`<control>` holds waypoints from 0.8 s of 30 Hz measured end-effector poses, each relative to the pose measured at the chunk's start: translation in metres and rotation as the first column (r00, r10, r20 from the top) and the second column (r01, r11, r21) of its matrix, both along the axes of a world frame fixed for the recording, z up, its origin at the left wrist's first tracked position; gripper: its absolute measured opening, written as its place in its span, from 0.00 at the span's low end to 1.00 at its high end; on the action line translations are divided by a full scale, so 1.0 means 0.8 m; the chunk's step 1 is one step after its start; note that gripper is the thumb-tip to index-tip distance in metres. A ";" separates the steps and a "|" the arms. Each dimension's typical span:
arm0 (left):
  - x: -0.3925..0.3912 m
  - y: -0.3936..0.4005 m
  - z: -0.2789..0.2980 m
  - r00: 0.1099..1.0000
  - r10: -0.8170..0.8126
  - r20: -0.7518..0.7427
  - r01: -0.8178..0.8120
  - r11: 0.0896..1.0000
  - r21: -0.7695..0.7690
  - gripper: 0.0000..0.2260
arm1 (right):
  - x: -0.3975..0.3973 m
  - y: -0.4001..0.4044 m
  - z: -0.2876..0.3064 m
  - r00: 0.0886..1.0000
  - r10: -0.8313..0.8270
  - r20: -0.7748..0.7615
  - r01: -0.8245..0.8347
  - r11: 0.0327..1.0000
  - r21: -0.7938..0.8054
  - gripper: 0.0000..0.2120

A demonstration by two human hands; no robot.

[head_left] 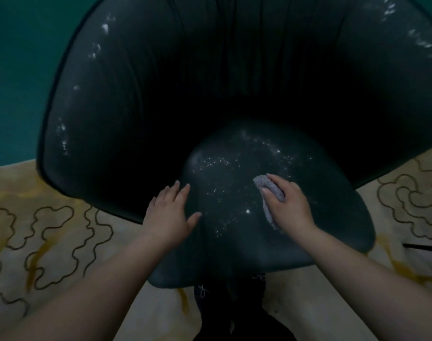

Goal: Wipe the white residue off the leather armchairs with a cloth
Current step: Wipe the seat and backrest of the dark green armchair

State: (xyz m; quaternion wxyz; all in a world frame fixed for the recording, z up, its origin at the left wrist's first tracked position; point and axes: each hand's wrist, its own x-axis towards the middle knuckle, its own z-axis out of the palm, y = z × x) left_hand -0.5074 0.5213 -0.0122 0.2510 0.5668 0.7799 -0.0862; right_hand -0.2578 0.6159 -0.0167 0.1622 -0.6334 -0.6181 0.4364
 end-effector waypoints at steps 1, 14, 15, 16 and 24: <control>-0.003 0.003 -0.012 1.000 0.016 0.010 -0.016 1.000 0.019 0.35 | -0.007 0.006 -0.014 1.000 0.013 -0.008 -0.013 1.000 0.012 0.20; -0.026 0.091 -0.120 0.982 0.119 0.146 -0.148 0.967 0.209 0.33 | -0.070 0.149 -0.149 0.996 0.080 -0.042 -0.073 0.985 0.156 0.24; -0.027 0.104 -0.124 0.983 0.113 0.144 -0.143 0.966 0.217 0.33 | -0.071 0.164 -0.154 0.995 0.091 -0.029 -0.084 0.979 0.184 0.25; -0.029 0.118 -0.127 0.983 0.111 0.149 -0.143 0.964 0.225 0.33 | -0.074 0.181 -0.159 0.995 0.099 -0.008 -0.095 0.971 0.218 0.26; -0.041 0.175 -0.149 0.972 0.148 0.180 -0.197 0.936 0.292 0.33 | -0.109 0.281 -0.201 0.893 0.218 0.393 -0.339 0.901 0.270 0.26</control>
